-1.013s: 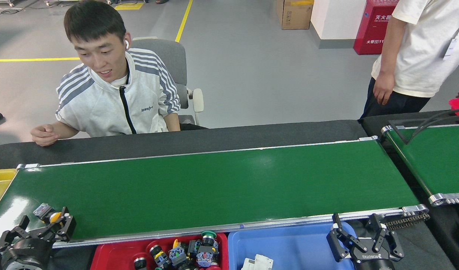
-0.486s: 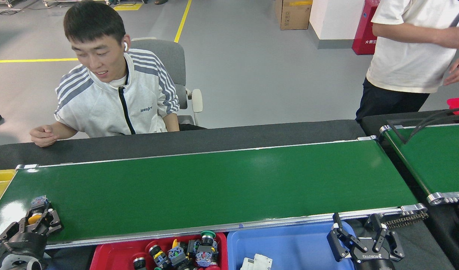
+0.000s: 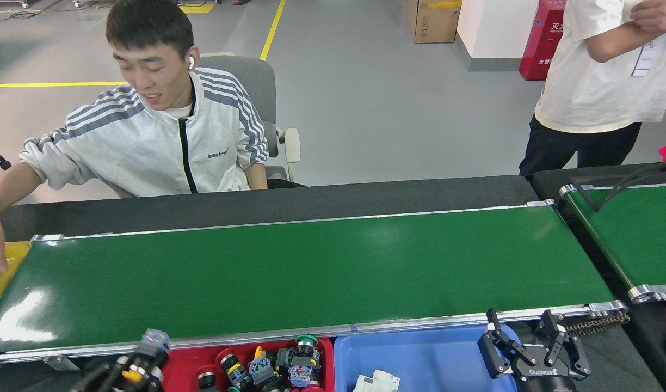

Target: Pick switch part from conveyor to tray

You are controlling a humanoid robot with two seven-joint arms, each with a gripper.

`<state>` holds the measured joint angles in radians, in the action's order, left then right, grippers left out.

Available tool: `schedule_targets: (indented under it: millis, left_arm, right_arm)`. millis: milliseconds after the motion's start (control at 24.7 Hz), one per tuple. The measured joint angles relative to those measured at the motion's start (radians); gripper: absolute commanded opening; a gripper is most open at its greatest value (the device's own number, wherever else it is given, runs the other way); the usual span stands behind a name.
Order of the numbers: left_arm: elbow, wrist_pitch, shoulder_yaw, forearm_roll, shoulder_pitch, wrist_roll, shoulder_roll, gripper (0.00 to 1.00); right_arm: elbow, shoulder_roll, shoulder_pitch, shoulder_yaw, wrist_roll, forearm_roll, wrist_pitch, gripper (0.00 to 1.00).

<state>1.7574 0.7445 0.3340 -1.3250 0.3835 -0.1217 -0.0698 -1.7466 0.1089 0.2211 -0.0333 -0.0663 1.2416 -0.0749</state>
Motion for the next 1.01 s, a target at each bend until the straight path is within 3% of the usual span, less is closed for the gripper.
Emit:
schedule_targets:
  millis: [284,486,608,770,1013]
  left_arm:
    - [0.005,0.035,0.015,0.005,-0.003,-0.003,0.038,1.0]
    - [0.006,0.042,0.141,0.027,-0.023,0.019,0.08,1.0]
    - [0.002,-0.03,0.231,0.004,-0.034,0.076,0.093,0.99]
    - [-0.039,-0.174,0.269,-0.129,-0.036,0.183,0.09,0.99]
    - [-0.08,-0.218,0.263,-0.138,-0.037,0.22,0.071,1.0]
  right_arm:
    - [-0.005,0.0,0.001,0.014,0.0,0.0,-0.001,1.0]
    - [-0.006,0.0,0.001,0.033,0.0,0.0,-0.003,1.0]
    - [-0.006,0.0,0.002,0.037,0.0,0.0,-0.003,1.0]
    - [-0.006,0.0,0.009,0.052,0.0,0.0,-0.003,1.0]
    - [-0.006,0.0,0.014,0.068,0.0,0.0,-0.003,1.0]
